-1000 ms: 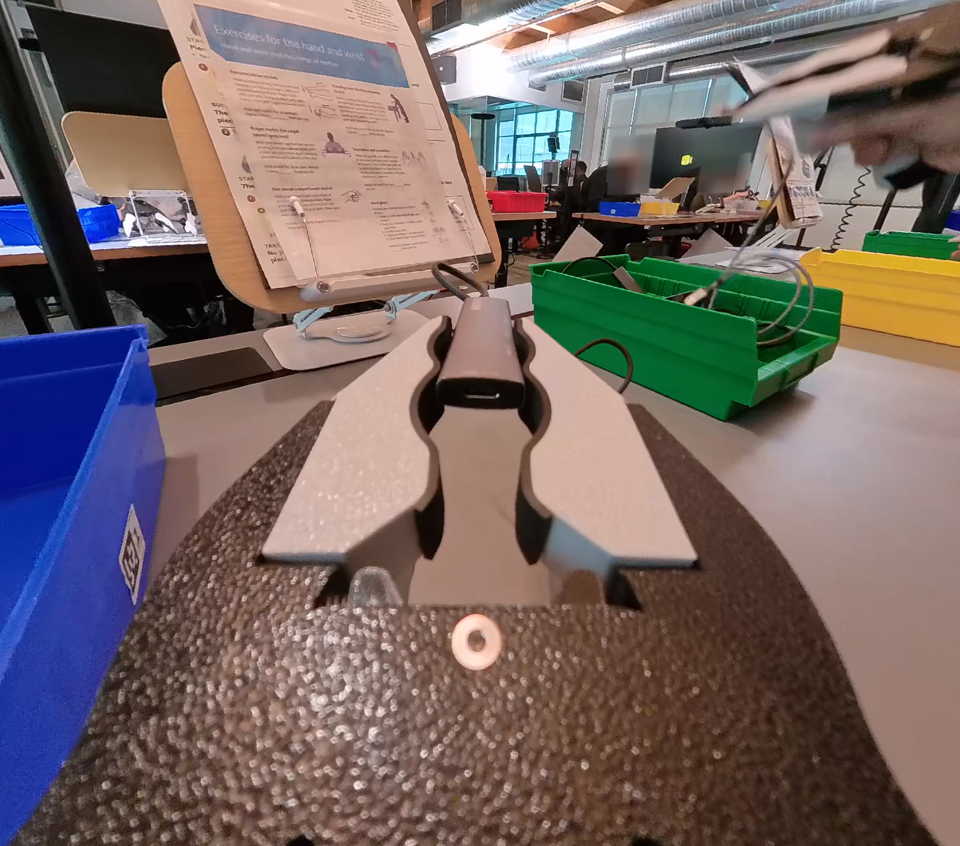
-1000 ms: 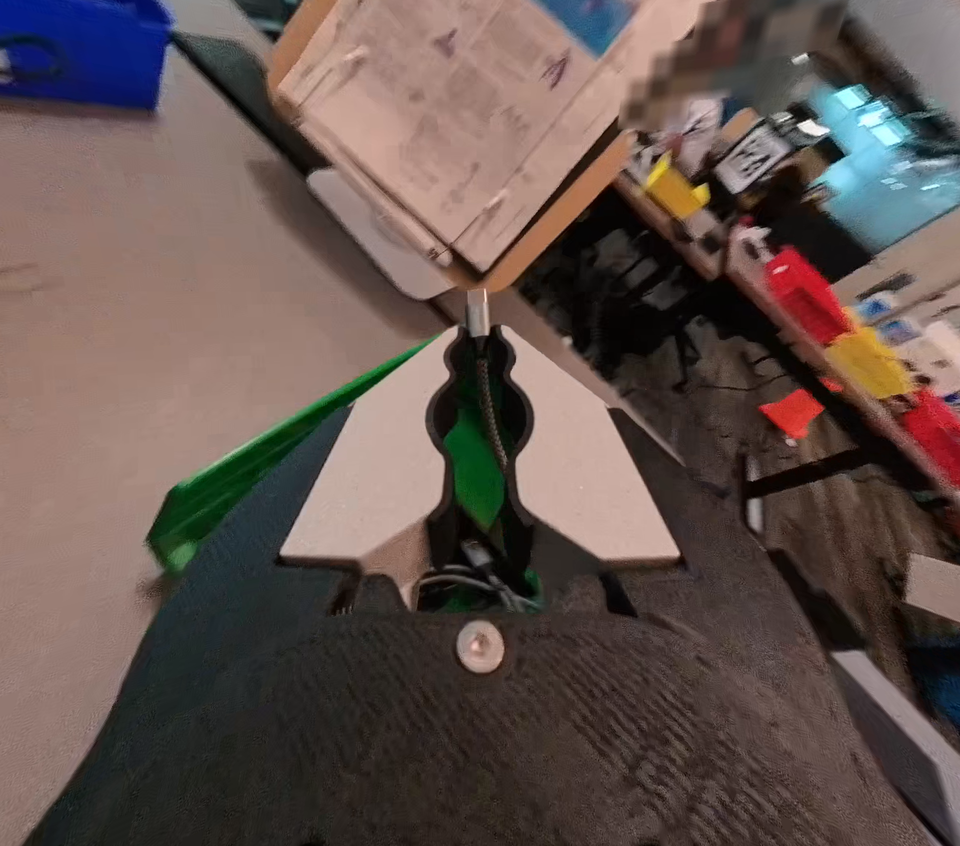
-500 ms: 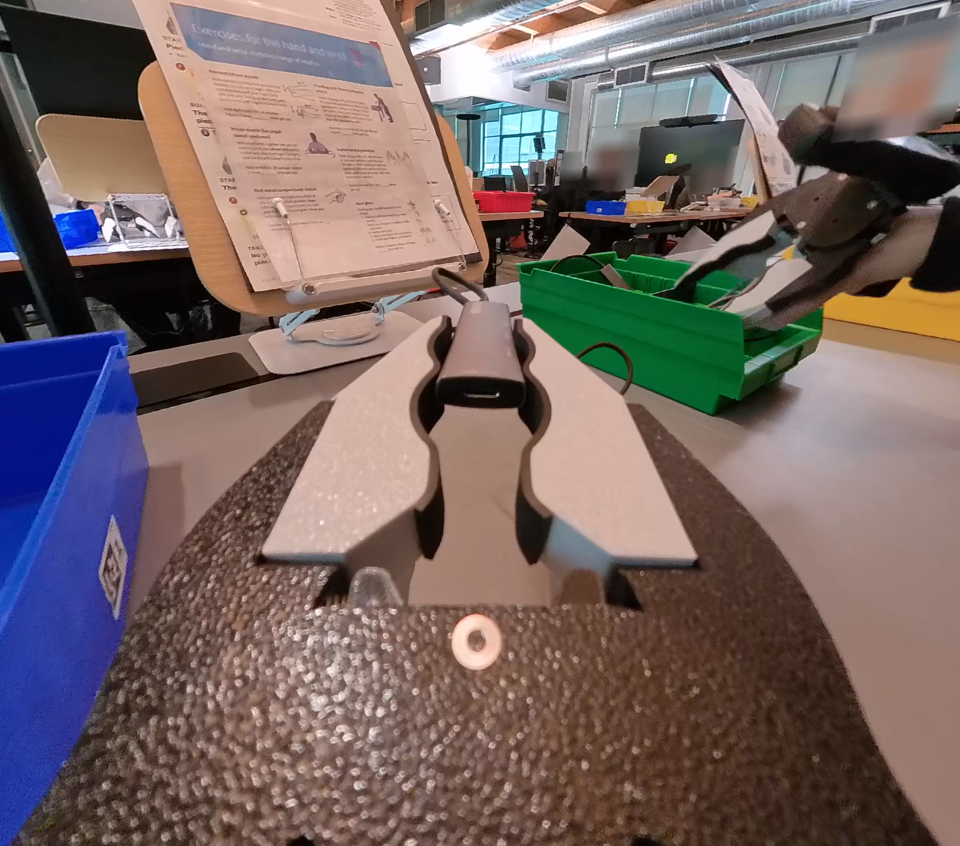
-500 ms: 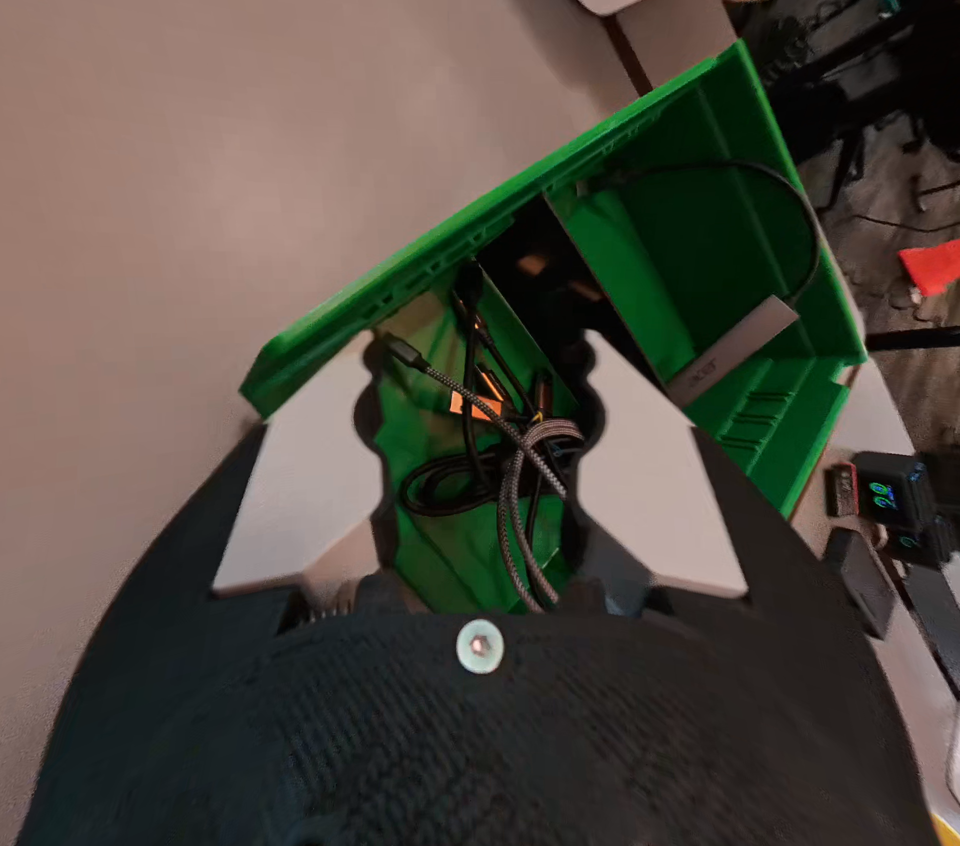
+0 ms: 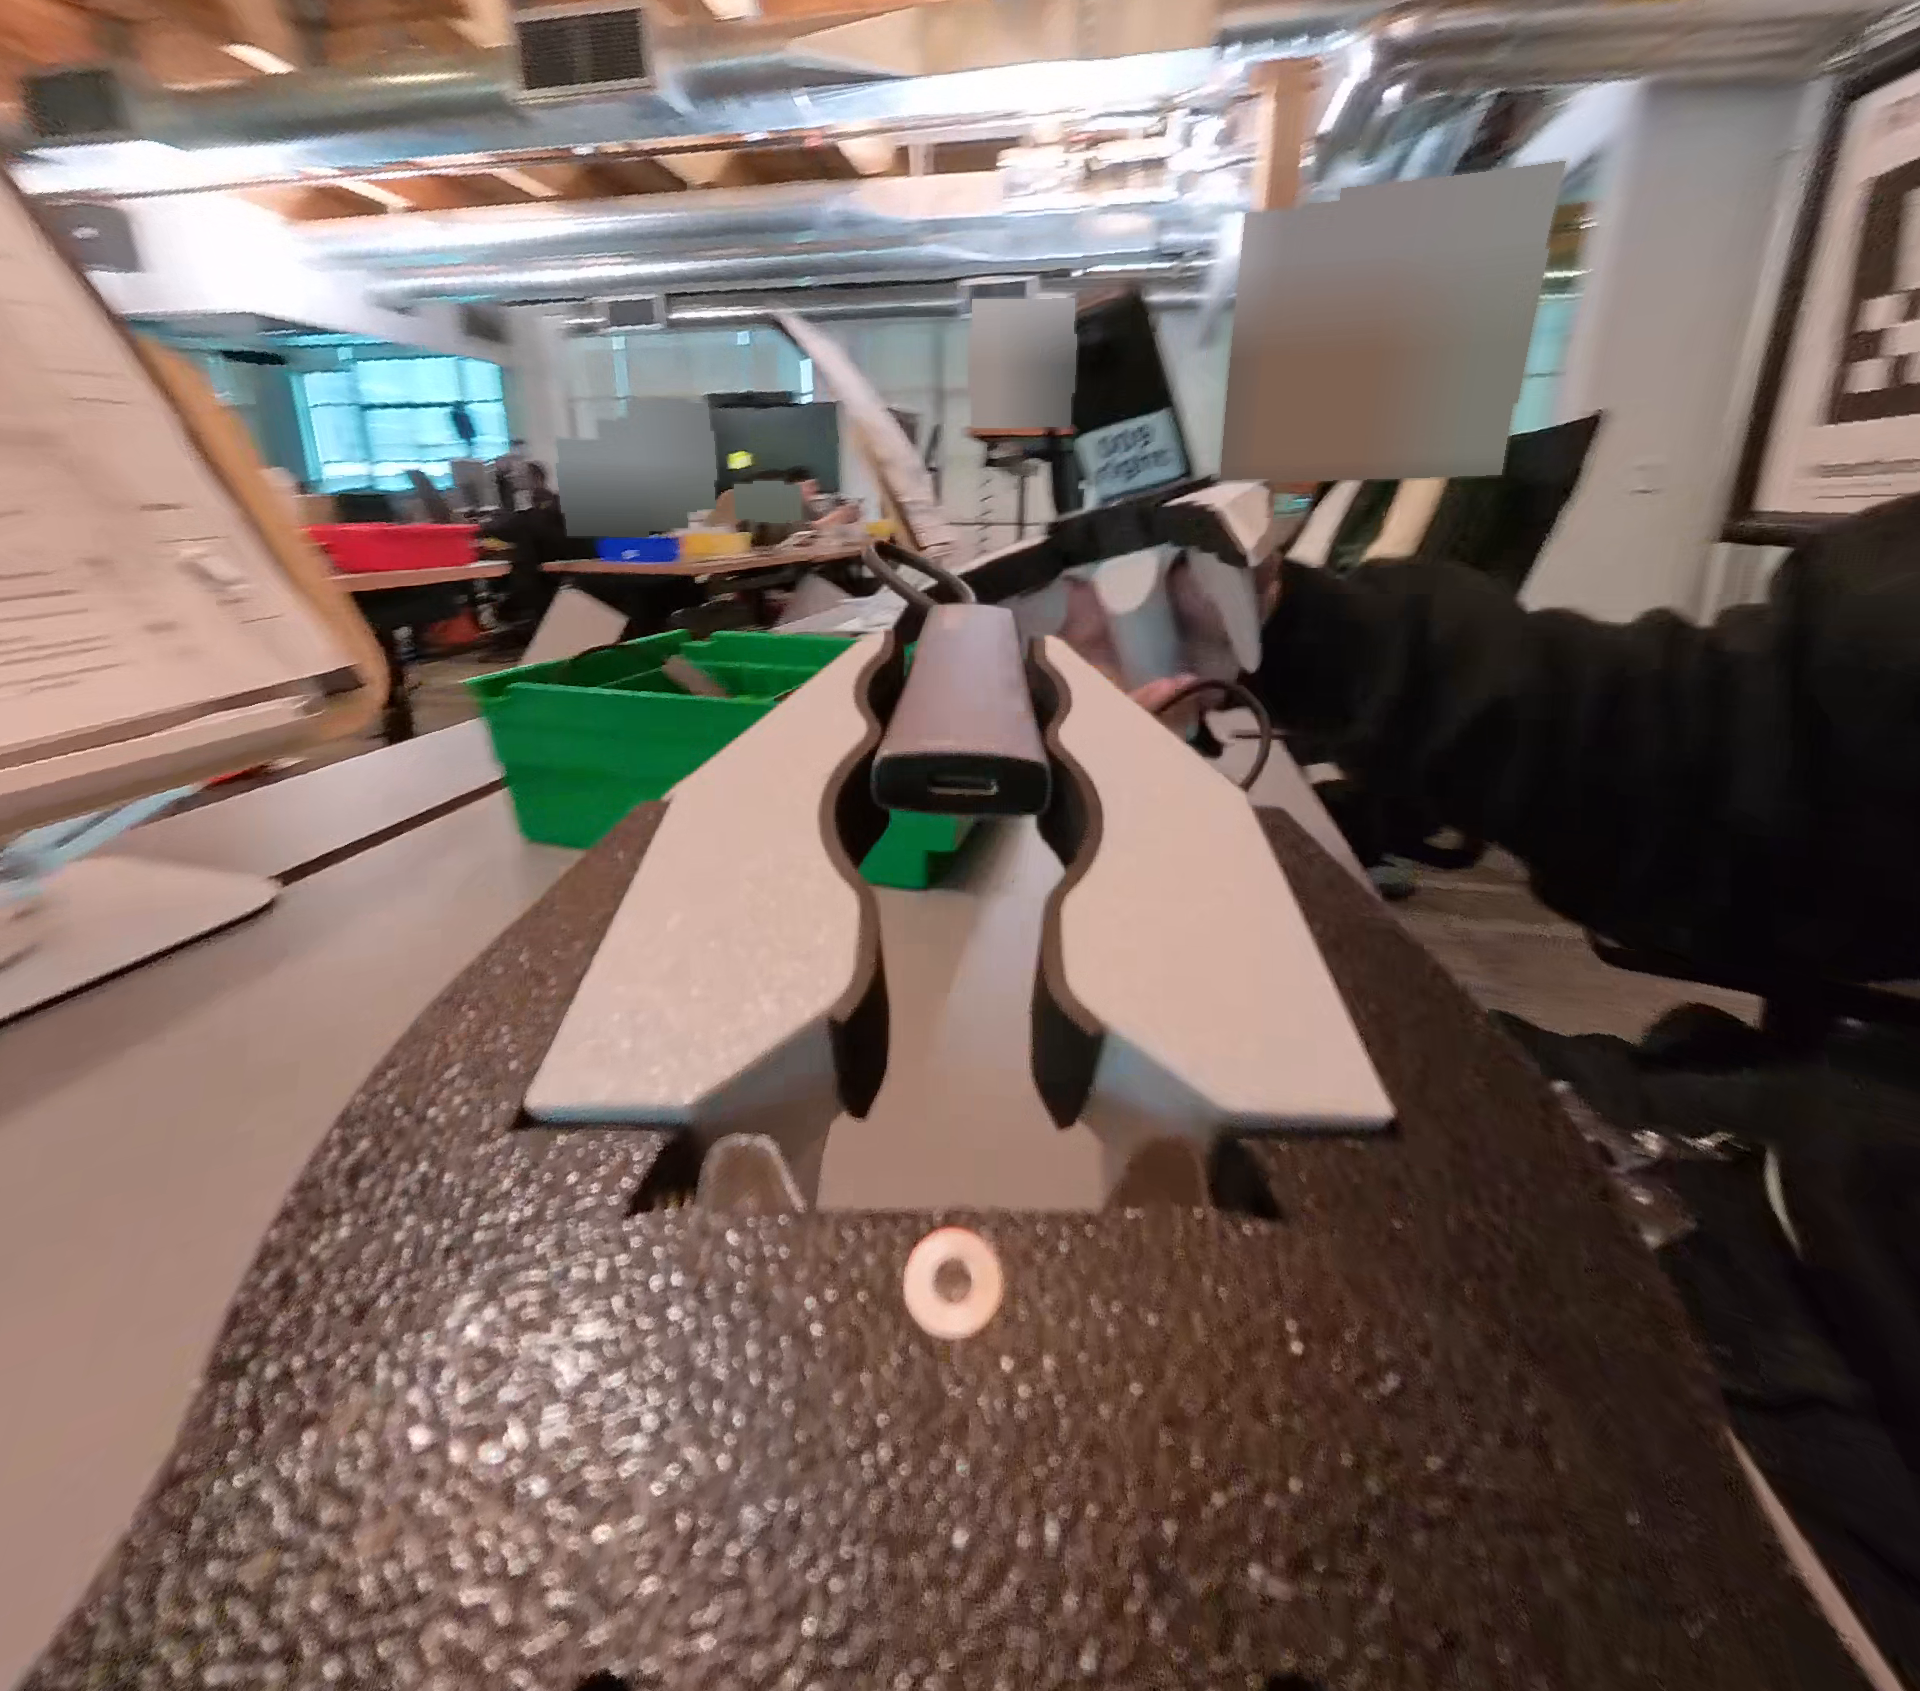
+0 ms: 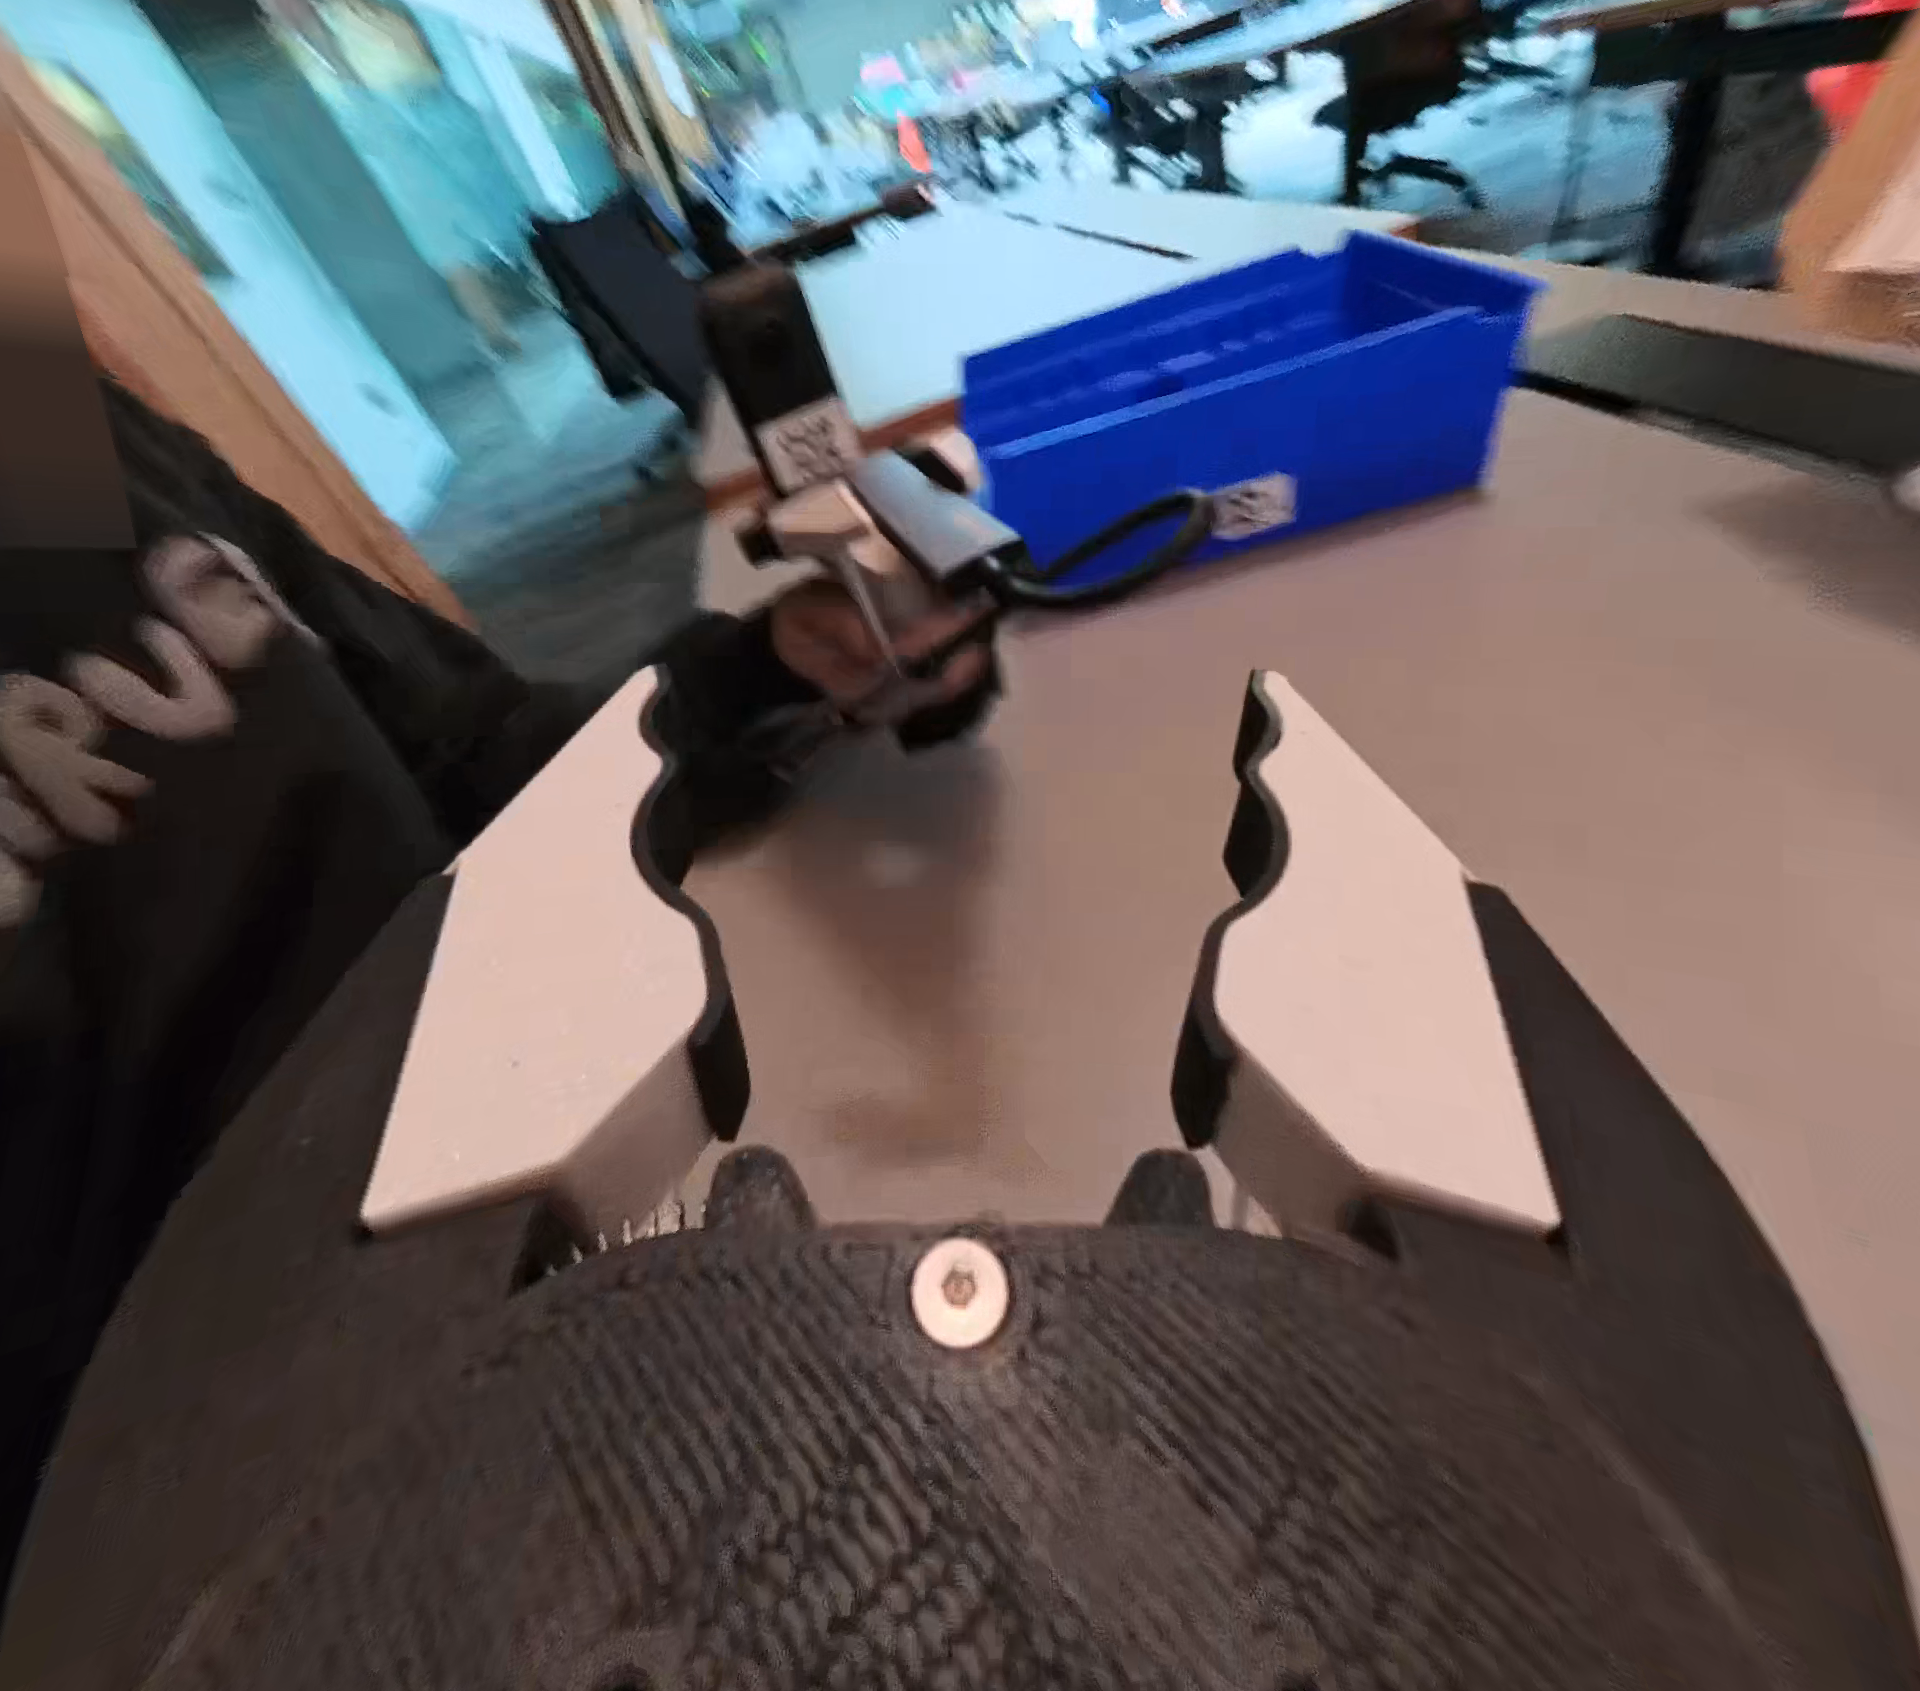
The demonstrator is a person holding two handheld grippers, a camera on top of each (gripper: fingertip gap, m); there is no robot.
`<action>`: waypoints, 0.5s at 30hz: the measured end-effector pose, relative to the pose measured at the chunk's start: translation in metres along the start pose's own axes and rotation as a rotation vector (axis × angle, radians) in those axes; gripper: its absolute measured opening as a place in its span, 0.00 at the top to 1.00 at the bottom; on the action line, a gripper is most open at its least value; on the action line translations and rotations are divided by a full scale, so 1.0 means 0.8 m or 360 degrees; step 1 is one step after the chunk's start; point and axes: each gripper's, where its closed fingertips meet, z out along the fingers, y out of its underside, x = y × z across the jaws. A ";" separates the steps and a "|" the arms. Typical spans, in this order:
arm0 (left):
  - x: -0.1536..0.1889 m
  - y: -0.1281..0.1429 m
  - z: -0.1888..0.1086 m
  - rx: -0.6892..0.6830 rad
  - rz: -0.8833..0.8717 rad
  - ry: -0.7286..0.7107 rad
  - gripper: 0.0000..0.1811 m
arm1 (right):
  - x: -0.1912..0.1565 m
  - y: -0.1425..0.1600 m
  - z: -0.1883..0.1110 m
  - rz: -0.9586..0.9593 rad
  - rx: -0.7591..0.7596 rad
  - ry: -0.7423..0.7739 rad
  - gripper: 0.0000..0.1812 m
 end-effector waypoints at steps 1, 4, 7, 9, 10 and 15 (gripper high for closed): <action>0.008 -0.001 0.001 0.0016 0.0011 0.0055 0.88 | -0.013 0.000 0.012 0.0125 0.0067 -0.0121 0.46; 0.024 -0.003 0.003 0.0034 0.0133 0.0144 0.88 | -0.032 0.011 0.040 0.0525 0.0159 -0.0367 0.52; 0.036 0.000 0.005 0.0021 0.0213 0.0209 0.88 | -0.030 0.021 0.060 0.0850 0.0203 -0.0415 0.55; 0.041 0.002 0.006 0.0017 0.0291 0.0229 0.88 | -0.031 0.016 0.062 0.1072 0.0276 -0.0481 0.67; 0.042 0.004 0.007 0.0005 0.0322 0.0234 0.88 | -0.029 0.014 0.062 0.1157 0.0310 -0.0504 0.70; 0.049 0.016 0.010 -0.0078 0.0427 0.0271 0.88 | -0.052 0.029 0.066 0.1245 0.0159 -0.0615 0.81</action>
